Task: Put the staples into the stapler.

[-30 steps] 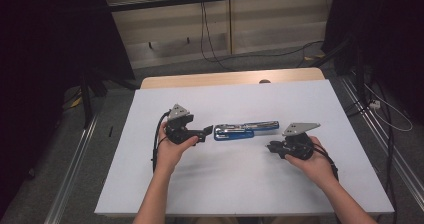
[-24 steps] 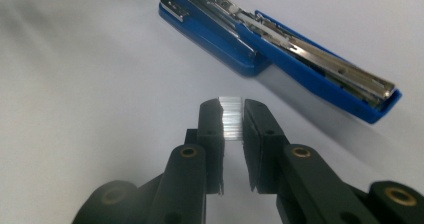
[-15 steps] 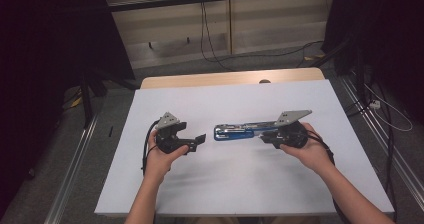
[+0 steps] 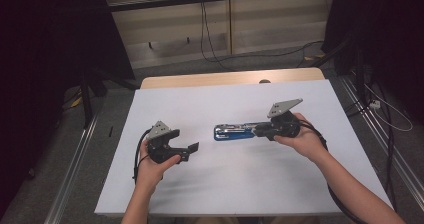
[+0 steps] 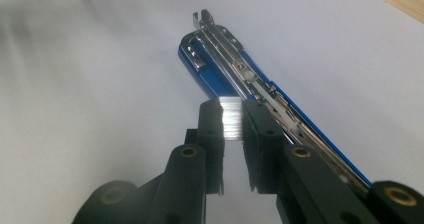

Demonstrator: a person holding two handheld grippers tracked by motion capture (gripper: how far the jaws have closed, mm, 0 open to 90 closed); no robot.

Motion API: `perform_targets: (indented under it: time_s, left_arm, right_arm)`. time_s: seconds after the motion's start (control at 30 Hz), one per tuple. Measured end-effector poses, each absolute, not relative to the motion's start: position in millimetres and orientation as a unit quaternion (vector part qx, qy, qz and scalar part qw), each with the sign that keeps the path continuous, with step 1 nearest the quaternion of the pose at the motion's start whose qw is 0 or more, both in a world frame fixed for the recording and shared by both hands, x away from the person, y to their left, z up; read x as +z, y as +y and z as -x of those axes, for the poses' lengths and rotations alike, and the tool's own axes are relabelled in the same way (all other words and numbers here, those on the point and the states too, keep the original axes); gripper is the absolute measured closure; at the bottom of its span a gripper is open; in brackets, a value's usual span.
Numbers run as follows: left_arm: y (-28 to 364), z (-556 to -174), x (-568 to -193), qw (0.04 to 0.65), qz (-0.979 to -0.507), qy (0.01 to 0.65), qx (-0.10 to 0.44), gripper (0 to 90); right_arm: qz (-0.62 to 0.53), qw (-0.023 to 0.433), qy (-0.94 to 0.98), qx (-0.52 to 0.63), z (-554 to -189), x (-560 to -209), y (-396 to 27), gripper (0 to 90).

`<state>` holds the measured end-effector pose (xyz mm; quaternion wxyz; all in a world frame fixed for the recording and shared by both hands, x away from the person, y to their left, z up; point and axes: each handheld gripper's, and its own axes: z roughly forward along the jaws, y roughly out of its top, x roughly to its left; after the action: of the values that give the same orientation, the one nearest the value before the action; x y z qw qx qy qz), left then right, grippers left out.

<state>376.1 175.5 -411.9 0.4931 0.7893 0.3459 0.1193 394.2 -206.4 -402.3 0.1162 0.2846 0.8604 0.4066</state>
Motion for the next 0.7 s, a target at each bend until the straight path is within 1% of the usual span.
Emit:
perform_targets:
  time_s: [0.7]
  left_arm:
    - [187, -373, -419, 0.496, -0.789, 0.343, 0.117, 5.9]
  right_arm:
    - [-0.226, 0.095, 0.875, 0.418, -418, -396, -183, 79.5]
